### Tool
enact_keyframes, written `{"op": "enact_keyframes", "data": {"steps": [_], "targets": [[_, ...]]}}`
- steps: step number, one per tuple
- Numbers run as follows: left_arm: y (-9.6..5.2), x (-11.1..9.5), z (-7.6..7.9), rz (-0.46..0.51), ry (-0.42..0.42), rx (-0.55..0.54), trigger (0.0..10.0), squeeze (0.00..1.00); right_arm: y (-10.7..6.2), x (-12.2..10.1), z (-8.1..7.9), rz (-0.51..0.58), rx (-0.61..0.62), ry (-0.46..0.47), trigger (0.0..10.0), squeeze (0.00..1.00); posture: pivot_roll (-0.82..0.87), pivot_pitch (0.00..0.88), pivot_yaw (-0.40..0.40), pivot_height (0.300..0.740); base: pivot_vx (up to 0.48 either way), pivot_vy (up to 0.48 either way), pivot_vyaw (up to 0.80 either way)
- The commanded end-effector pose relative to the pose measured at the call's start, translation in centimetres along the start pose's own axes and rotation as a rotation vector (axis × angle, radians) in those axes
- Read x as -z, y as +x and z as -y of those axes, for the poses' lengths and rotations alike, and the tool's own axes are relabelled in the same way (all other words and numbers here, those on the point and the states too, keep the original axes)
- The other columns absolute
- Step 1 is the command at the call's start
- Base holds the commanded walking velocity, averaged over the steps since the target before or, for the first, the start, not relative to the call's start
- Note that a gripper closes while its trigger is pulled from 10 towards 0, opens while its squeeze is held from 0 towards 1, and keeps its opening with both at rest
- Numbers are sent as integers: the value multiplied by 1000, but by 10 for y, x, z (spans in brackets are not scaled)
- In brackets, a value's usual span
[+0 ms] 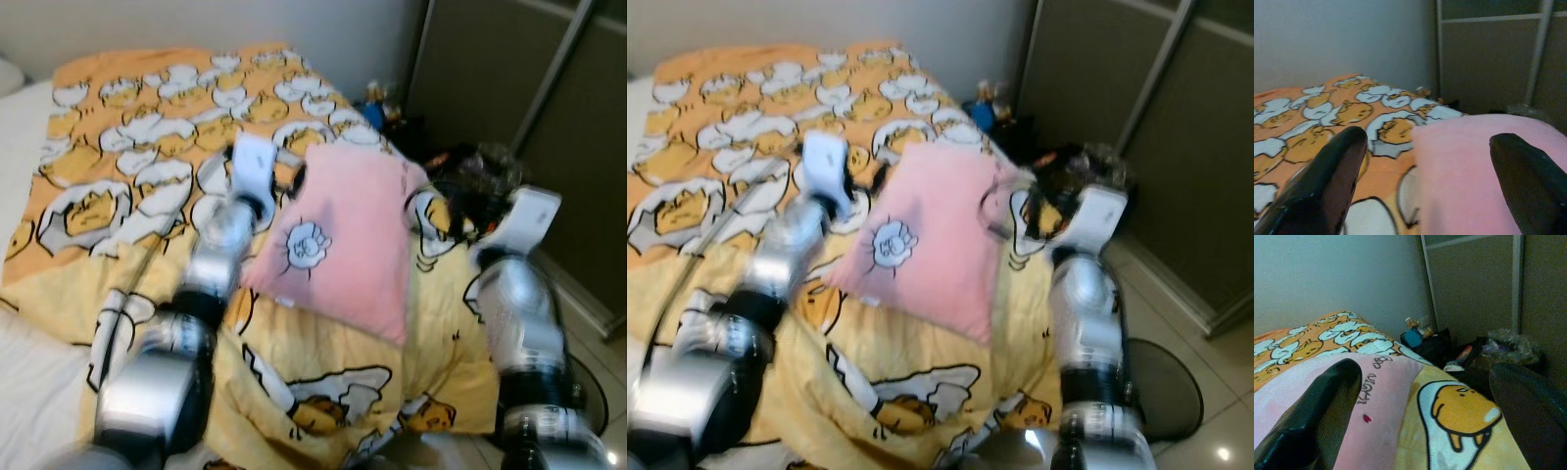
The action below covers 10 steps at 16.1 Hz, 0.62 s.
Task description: Clean up the room
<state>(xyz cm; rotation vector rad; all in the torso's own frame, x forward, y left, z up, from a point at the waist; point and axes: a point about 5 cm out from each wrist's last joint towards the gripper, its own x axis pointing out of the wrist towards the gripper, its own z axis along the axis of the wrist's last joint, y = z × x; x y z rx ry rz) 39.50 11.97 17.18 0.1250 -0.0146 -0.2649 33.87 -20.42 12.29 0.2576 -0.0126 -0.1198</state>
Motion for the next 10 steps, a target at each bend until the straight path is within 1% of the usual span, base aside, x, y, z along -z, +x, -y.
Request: {"op": "enact_keyframes", "data": {"steps": [1, 2, 3, 5, 7, 8, 9, 10], "targets": [[-3, 23, -4, -138, -25, 8, 10000, 1000, -2, 23, 0, -116, 12, 47, 10000, 1000, -24, 0, 35, 740, 0, 0, 0], [2, 22, 0, -185, -49, 36, 10000, 1000, 3, 26, 2, -163, 25, 105, 10000, 1000, -32, 0, 40, 740, 0, 0, 0], [5, 20, 5, -222, -91, 75, 10000, 1000, 7, 26, 5, -181, 53, 161, 10000, 1000, -37, 0, 44, 740, 0, 0, 0], [8, 17, 9, -247, -142, 121, 10000, 1000, 12, 22, 7, -180, 76, 231, 10000, 1000, -54, 0, 56, 740, 0, 0, 0], [9, 14, 7, -250, -210, 131, 10000, 1000, 14, 21, 10, -178, 89, 274, 10000, 1000, -61, 0, 63, 740, 0, 0, 0], [9, 14, 7, -254, -219, 139, 10000, 1000, 15, 22, 11, -181, 94, 286, 10000, 1000, -61, 0, 63, 740, 0, 0, 0], [10, 11, 9, -256, -237, 155, 10000, 1000, 15, 27, 11, -216, 101, 318, 10000, 1000, -60, 1, 62, 740, 0, 0, 0], [11, 12, 10, -259, -245, 163, 10000, 1000, 14, 29, 10, -229, 102, 316, 10000, 1000, -58, 14, 63, 740, 0, 0, 0]]}}
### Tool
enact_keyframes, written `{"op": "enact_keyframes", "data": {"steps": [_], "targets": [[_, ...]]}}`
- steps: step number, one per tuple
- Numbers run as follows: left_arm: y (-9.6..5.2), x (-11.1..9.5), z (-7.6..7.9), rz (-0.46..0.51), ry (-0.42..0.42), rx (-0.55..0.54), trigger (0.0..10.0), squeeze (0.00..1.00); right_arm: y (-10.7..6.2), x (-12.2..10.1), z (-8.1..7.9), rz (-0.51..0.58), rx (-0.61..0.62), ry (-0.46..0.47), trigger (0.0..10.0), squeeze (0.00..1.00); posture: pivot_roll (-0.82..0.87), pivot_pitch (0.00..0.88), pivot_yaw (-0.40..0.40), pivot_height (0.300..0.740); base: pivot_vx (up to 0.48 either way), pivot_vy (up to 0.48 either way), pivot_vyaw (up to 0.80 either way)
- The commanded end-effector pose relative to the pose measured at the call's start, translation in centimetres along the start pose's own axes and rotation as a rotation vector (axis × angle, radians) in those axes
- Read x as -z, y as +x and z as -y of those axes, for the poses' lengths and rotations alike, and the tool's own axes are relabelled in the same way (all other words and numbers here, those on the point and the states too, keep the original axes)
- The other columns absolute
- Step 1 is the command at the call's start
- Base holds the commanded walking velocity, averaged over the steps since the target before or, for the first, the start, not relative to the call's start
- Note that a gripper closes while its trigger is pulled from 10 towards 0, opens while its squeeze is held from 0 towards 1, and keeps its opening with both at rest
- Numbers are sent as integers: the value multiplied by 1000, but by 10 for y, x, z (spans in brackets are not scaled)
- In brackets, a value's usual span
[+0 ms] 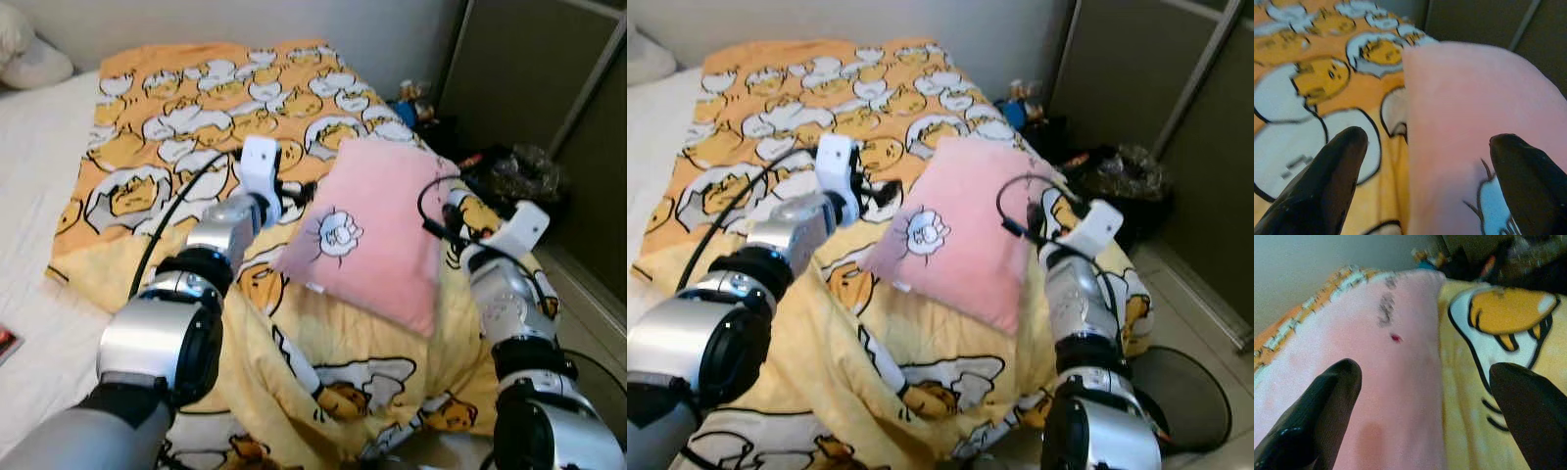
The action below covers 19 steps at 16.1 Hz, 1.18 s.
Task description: Clean up the room
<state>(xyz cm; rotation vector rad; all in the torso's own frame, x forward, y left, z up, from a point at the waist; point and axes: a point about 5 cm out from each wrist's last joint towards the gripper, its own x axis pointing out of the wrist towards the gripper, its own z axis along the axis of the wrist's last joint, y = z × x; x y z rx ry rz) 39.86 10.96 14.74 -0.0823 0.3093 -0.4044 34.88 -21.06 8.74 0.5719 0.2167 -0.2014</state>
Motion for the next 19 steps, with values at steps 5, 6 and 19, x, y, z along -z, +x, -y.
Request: {"op": "enact_keyframes", "data": {"steps": [5, 6, 19], "targets": [[9, 19, 31, -68, -55, 40, 10000, 0, 7, 29, -28, -135, -87, 25, 10000, 0, -62, 125, 63, 740, 0, 0, 0], [10, 23, 35, -80, -68, 52, 10000, 0, 7, 36, -35, -161, -106, 11, 10000, 0, -64, 130, 63, 740, 0, 0, 0], [-2, 12, -8, -41, -6, -98, 10000, 0, -2, 50, 3, -244, -10, -134, 10000, 0, -118, 138, 61, 740, 0, 0, 0]]}}
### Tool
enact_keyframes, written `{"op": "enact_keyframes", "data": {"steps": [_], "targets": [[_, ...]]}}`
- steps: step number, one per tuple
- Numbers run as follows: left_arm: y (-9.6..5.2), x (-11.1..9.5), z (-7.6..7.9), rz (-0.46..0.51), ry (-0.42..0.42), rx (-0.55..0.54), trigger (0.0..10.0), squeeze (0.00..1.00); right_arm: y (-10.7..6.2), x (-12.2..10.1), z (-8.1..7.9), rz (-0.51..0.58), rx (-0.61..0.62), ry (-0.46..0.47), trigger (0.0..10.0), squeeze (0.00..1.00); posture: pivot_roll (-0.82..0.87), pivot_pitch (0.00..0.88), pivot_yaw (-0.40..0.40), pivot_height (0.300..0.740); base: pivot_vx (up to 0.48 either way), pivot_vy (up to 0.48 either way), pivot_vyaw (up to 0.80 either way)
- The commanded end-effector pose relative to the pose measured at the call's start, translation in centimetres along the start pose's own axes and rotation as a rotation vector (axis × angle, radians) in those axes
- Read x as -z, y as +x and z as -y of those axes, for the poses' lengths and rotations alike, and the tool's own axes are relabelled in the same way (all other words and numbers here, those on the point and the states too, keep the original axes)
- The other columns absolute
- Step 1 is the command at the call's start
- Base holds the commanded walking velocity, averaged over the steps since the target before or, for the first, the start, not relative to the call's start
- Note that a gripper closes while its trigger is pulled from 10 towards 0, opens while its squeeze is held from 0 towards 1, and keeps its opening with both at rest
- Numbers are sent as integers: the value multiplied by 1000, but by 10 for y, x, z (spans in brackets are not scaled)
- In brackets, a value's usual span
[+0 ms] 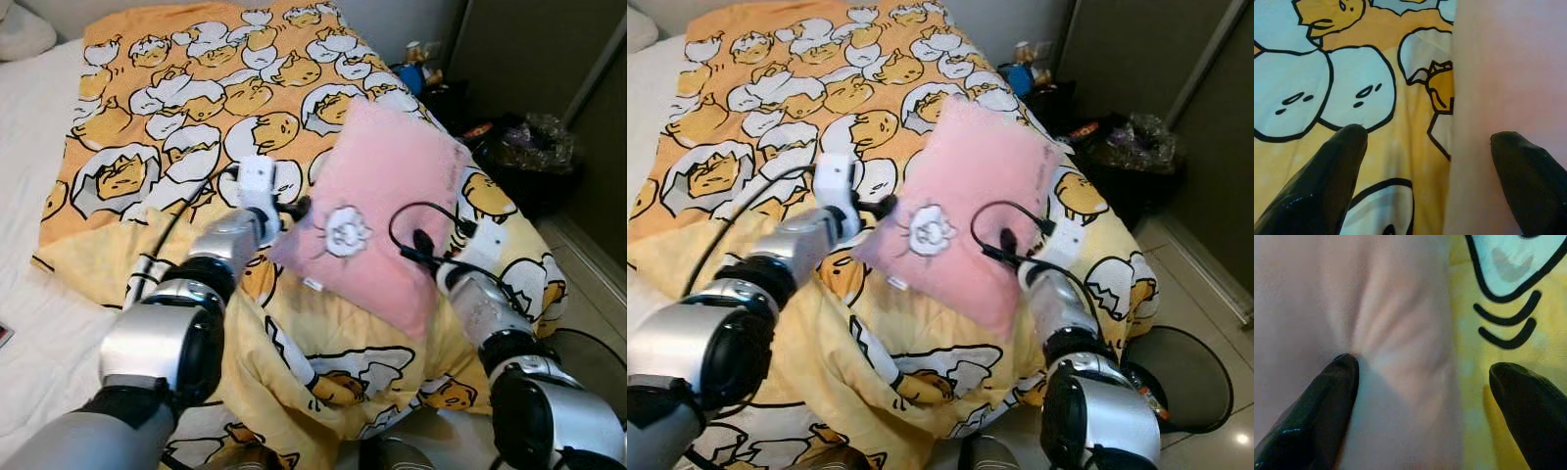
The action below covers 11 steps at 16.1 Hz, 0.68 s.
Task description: Clean up the room
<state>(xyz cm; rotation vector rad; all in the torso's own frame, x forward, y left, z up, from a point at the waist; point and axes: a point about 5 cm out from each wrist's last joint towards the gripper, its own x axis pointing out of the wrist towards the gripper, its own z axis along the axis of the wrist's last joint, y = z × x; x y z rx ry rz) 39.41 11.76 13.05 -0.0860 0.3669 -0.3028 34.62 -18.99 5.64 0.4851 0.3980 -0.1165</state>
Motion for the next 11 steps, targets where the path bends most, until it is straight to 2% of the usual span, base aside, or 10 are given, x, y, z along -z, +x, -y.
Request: {"op": "enact_keyframes", "data": {"steps": [1, 2, 3, 4, 5, 7, 8, 9, 11], "targets": [[-2, 4, -8, -17, -20, -23, 10000, 0, -3, 21, -1, -89, -12, 19, 10000, 0, -123, 139, 60, 740, 0, 0, 0], [-3, 8, -8, -26, -34, -19, 10000, 0, -3, 23, -3, -96, -22, 29, 10000, 0, -123, 139, 60, 740, 0, 0, 0], [-1, 17, 0, -38, -126, 28, 10000, 0, -2, 25, -7, -112, -43, 60, 10000, 0, -132, 144, 59, 740, 0, 0, 0], [0, 19, 9, -29, -170, 70, 10000, 0, -2, 26, -8, -112, -48, 72, 10000, 0, -132, 144, 59, 740, 0, 0, 0], [1, 18, 13, -19, -174, 89, 10000, 0, -2, 26, -8, -111, -49, 71, 10000, 0, -146, 139, 56, 740, 0, 0, 0], [3, -4, 20, 74, -156, 127, 10000, 0, -2, 23, -11, -99, -66, 90, 10000, 0, -158, 120, 61, 740, 0, 0, 0], [2, -17, 15, 132, -170, 119, 10000, 0, -1, 21, -13, -91, -83, 115, 10000, 0, -157, 115, 66, 740, 0, 0, 0], [1, -25, 10, 166, -144, 105, 10000, 0, -1, 21, -15, -90, -100, 149, 10000, 0, -154, 108, 68, 740, 0, 0, 0], [-2, -30, 3, 183, -113, 115, 10000, 0, -2, 25, -14, -106, -96, 179, 10000, 0, -140, 102, 71, 740, 0, 0, 0]]}}
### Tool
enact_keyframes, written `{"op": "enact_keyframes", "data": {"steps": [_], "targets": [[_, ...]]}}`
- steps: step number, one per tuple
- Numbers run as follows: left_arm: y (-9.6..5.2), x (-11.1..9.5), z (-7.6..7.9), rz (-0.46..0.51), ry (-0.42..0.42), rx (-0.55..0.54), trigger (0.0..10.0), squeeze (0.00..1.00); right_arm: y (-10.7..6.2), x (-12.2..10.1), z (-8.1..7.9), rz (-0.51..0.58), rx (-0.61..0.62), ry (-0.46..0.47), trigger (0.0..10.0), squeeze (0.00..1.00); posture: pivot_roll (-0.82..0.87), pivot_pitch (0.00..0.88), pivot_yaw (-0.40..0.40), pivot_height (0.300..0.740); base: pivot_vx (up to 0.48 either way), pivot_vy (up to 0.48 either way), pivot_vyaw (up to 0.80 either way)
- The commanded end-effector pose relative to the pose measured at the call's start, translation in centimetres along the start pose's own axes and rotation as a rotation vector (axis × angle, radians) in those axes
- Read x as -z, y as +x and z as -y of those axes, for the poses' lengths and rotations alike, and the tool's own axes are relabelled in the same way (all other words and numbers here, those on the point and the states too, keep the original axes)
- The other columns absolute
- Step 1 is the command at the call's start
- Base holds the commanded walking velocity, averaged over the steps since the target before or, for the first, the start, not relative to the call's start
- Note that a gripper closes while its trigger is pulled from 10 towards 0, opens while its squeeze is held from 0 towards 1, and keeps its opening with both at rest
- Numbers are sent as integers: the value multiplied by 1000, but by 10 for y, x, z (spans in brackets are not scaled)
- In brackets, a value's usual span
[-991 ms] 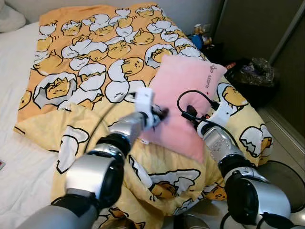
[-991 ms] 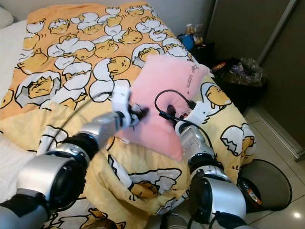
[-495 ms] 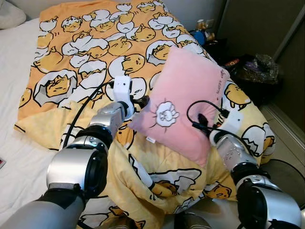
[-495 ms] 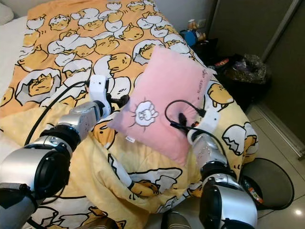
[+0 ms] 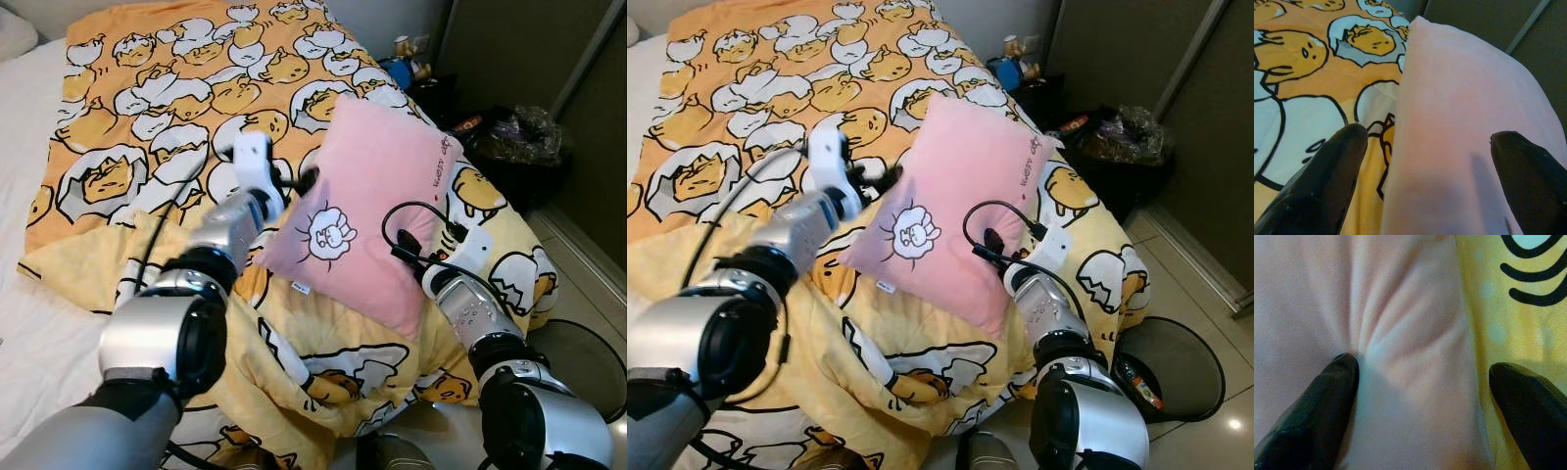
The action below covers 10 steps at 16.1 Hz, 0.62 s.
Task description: Clean up the room
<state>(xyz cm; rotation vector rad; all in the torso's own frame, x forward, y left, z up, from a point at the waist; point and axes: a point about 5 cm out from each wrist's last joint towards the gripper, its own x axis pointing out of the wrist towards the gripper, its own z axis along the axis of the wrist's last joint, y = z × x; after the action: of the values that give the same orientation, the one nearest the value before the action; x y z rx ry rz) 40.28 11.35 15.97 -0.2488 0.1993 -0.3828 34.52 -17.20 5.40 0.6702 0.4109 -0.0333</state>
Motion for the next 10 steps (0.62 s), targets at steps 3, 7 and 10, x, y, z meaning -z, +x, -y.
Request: {"op": "enact_keyframes", "data": {"steps": [3, 7, 10], "targets": [[-5, 5, -7, -37, -28, 50, 10000, 0, -1, 19, 2, -73, 13, 36, 10000, 0, -132, 100, 67, 740, 0, 0, 0], [-9, 48, 6, -229, 17, 168, 10000, 0, -1, 22, 0, -97, 3, 31, 10000, 0, -121, 110, 57, 740, 0, 0, 0], [-9, 69, 24, -316, 96, 231, 10000, 0, -1, 25, -1, -112, -2, 16, 10000, 0, -127, 118, 50, 740, 0, 0, 0]]}}
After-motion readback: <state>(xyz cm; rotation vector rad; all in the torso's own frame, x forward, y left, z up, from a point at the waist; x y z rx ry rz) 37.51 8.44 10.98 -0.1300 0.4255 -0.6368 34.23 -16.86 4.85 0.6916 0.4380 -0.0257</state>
